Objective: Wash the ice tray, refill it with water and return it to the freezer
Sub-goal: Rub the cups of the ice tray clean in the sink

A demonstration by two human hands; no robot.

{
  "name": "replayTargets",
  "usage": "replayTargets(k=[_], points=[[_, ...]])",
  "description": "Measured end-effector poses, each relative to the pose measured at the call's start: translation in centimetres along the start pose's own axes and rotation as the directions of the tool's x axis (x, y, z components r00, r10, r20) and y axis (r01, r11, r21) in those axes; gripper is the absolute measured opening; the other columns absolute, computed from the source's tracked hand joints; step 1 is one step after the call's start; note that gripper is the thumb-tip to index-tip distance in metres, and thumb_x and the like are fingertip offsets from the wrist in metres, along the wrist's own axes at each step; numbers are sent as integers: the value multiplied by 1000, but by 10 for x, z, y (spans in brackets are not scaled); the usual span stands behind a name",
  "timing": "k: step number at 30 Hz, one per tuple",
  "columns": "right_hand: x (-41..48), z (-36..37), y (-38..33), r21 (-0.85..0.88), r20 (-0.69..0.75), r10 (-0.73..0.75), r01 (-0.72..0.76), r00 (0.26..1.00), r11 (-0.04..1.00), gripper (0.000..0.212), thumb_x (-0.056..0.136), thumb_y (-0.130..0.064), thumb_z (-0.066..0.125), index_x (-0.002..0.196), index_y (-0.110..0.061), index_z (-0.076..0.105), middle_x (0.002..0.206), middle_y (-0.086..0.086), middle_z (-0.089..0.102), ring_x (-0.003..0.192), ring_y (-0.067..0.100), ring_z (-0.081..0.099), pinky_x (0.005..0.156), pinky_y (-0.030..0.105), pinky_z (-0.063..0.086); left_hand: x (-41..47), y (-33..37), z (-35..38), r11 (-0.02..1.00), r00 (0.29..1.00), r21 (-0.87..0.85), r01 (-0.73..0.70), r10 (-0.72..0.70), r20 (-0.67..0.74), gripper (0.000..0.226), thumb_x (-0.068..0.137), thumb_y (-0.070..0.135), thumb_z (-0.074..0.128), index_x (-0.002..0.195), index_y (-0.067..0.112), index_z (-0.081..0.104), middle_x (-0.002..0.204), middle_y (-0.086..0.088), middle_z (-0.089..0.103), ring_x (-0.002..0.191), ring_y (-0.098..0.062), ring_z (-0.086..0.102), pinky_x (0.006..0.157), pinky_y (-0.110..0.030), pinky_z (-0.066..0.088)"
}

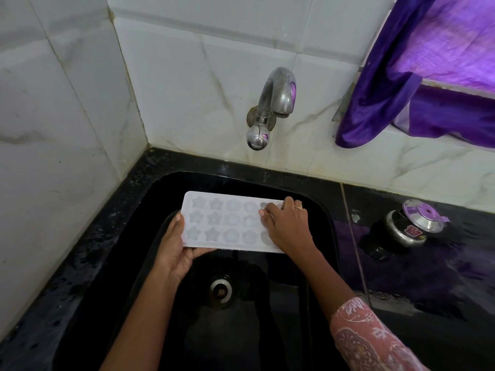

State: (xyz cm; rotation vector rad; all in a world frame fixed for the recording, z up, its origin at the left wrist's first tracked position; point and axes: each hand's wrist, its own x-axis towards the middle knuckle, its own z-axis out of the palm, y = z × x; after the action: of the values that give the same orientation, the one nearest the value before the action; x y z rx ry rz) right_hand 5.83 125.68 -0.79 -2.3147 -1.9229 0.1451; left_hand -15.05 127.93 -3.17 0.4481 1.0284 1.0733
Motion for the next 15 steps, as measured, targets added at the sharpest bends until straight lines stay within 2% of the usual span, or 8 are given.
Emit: replayTargets(k=[7,11,15], points=[[1,3,-5,13,8,0,0,1000,1000,41,98,-43,29,123,-21,53,113,10,45,107,27,39,88,35,32,0,-1,2,1000,1000,22,2,-1,-12,23,99,34,35,100,28,58,96,0,68,85,-22,66,64,-50,57],[-1,-4,-10,27,-100,-46,49,994,998,40,97,-43,35,125,-20,50,113,11,45,105,28,41,86,36,33,0,-1,3,999,1000,36,-6,6,-14,23,100,33,35,97,29,58,91,2,68,81,-20,66,66,-50,57],[-2,-6,-13,-76,31,-165,167,986,983,49,91,-59,34,130,-32,46,120,9,36,108,25,35,91,37,28,0,-2,4,999,1000,44,-6,6,-11,24,100,34,35,98,29,58,95,0,67,84,-22,66,69,-50,56]])
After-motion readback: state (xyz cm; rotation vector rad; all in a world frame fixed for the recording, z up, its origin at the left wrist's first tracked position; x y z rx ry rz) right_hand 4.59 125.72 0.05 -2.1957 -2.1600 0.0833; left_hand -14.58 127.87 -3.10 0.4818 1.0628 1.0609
